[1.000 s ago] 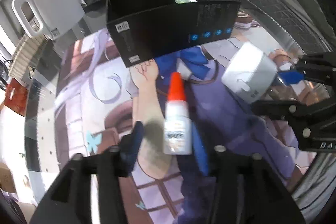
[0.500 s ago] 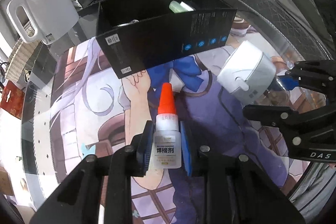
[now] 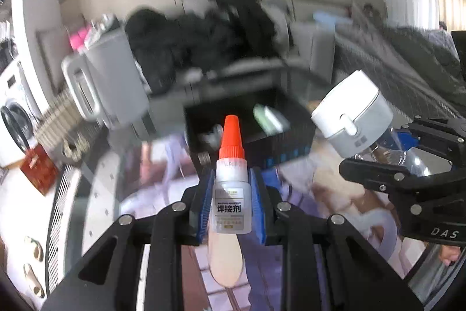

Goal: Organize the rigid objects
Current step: 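Grasp the orange-capped glue bottle with the left tool while the right tool grasps the white humidifier, then carry the glue bottle and humidifier into the black box and open both tools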

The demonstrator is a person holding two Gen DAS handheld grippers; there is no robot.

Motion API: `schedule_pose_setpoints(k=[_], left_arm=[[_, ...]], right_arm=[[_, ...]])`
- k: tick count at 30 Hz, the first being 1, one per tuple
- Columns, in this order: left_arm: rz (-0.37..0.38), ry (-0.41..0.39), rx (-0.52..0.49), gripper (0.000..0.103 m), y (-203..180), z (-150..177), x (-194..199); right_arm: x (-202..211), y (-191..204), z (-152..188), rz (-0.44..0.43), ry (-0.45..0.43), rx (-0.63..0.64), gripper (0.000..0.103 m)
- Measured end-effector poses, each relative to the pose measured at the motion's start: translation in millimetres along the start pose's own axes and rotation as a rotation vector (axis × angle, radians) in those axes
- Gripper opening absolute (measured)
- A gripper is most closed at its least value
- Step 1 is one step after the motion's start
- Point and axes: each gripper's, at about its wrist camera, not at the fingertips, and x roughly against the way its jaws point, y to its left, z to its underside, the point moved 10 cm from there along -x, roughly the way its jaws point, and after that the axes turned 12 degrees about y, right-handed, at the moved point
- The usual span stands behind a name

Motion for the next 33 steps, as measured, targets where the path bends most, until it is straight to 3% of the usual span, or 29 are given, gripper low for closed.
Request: schedule_pose_setpoints(k=[8,13,16,22,33], left_arm=[[-0.047,-0.232,0.038,0.023,20,-21,53],[-0.062,-0.318,0.080,0.023,31,-23,78],[-0.055,-0.319,0.092,0.023,34,-23,78],[-0.053,-0.315,0.102,0.023,33,-27,74],[-0.047,-0.352,0.122,0.023,34,-54,71]], right_arm=[[86,13,-25,0.108,-0.341,0.042,0.043],[130,25,-26,0.161,-0.520,0.068,0.043],[140,31,-24,0.175,-0.546,0.084,0.043],[139,27,-24,0.153,-0.517,0.059,0.043],[135,21,-45,0.166,-0.541,0.046,0.043]])
